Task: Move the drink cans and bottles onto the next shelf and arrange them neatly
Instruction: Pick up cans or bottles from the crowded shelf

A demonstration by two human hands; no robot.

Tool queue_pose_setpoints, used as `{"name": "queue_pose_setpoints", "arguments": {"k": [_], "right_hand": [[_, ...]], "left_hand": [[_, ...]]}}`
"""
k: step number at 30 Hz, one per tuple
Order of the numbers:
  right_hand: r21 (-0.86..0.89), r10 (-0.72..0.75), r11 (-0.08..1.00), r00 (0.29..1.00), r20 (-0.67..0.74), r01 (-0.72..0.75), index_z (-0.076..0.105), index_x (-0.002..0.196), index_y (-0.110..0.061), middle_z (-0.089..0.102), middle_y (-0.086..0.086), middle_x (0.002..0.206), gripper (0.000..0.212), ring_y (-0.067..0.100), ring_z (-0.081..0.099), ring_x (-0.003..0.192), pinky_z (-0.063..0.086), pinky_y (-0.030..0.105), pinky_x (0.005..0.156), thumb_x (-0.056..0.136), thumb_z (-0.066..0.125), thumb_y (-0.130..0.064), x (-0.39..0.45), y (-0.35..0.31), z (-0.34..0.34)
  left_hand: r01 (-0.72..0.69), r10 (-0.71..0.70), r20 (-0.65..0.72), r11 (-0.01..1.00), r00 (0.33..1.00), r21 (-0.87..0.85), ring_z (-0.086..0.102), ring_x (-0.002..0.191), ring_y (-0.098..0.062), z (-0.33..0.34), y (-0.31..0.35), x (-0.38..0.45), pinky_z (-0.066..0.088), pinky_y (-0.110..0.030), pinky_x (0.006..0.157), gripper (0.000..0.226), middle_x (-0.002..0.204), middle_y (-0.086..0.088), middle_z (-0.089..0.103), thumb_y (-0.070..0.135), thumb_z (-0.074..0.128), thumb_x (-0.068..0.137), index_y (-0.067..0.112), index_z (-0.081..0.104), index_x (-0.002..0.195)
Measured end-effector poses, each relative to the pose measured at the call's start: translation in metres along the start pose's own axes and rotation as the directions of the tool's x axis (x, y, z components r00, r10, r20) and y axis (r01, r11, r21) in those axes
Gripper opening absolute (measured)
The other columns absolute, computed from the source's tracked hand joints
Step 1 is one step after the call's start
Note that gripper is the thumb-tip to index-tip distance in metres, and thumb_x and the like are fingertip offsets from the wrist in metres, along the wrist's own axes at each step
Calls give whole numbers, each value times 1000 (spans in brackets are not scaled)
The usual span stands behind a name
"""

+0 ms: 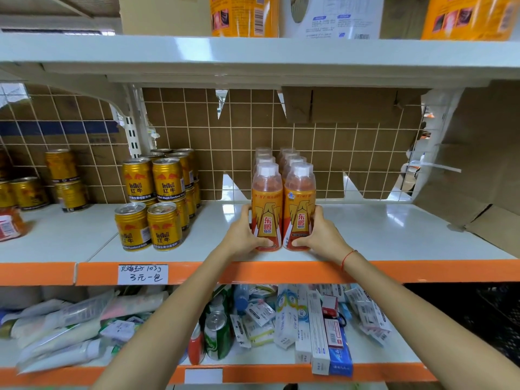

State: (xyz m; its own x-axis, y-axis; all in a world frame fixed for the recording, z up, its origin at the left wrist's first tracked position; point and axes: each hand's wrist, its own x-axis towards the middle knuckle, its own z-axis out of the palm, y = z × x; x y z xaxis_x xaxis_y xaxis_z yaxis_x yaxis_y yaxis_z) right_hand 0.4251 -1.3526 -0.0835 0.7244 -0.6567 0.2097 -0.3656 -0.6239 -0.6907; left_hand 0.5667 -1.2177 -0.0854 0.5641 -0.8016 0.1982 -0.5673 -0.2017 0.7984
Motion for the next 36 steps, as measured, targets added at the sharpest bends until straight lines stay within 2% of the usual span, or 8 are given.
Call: {"name": "queue_pose_setpoints", "arguments": {"k": [7, 12, 16, 19, 21, 25, 30, 36], "right_hand": [[-4, 43, 999, 997, -63, -44, 24, 131, -15, 58, 7, 123, 84, 26, 60, 108, 49, 38, 89, 70, 81, -30, -2, -2, 8], [0, 44, 999, 998, -47, -44, 24, 131, -17, 57, 6, 124, 84, 25, 60, 108, 49, 38, 90, 71, 81, -30, -1, -2, 7], [83, 74, 994, 997, 9, -75, 25, 128, -15, 54, 8, 127, 79, 26, 57, 113, 49, 41, 96, 72, 80, -22, 0, -6, 2], [171, 89, 981, 995, 34, -93, 27, 130, -13, 52, 6, 129, 73, 24, 55, 115, 47, 38, 96, 77, 76, -17, -3, -14, -9], [215, 71, 974, 997, 27, -75, 25, 135, -13, 50, 5, 132, 75, 23, 54, 116, 46, 36, 96, 78, 74, -16, -5, -23, -21], [239, 37, 971, 998, -55, -22, 22, 141, -16, 51, 4, 130, 76, 19, 52, 114, 42, 35, 94, 82, 71, -19, -13, -51, -49], [57, -70, 995, 980, -187, 82, 34, 137, -17, 48, 2, 132, 61, 19, 48, 119, 37, 25, 83, 86, 66, -27, -29, -85, -68], [20, -183, 981, 961, -206, 191, 42, 130, -14, 53, 6, 126, 48, 19, 54, 111, 43, 23, 83, 87, 64, -22, -42, -113, -63]], "left_hand": [[29, -28, 20, 1000, 999, -12, 52, 121, -21, -1, 3, -2, 44, -32, 98, 94, 134, -4, 51, 12, 80, 73, 21, 18, 142], [38, -38, 31, 999, 999, -10, 52, 122, -22, -1, 4, -3, 43, -35, 100, 98, 136, -5, 50, 12, 80, 74, 20, 13, 145], [60, -59, 51, 998, 997, -9, 51, 123, -23, 0, 8, -5, 43, -35, 100, 97, 137, -8, 48, 9, 77, 76, 18, 9, 145], [90, -88, 56, 996, 994, -27, 50, 124, -24, -4, 19, -8, 42, -35, 101, 91, 138, -9, 47, 6, 72, 81, 16, 9, 146], [96, -95, 23, 995, 995, -41, 50, 123, -24, -10, 30, -10, 42, -31, 97, 86, 138, -9, 48, 8, 69, 84, 17, 11, 147], [38, -31, -158, 998, 987, 47, 52, 120, -26, -26, 58, -12, 39, -25, 84, 68, 137, -9, 51, 14, 62, 89, 15, 24, 144], [-5, 48, -272, 988, 961, 156, 51, 121, -22, -43, 86, -22, 36, -22, 86, 46, 133, -8, 55, 22, 59, 91, 10, 45, 133], [-20, 106, -348, 970, 932, 240, 51, 122, -21, -70, 99, -46, 40, -27, 95, 40, 130, -8, 58, 19, 57, 92, 9, 50, 130]]}}
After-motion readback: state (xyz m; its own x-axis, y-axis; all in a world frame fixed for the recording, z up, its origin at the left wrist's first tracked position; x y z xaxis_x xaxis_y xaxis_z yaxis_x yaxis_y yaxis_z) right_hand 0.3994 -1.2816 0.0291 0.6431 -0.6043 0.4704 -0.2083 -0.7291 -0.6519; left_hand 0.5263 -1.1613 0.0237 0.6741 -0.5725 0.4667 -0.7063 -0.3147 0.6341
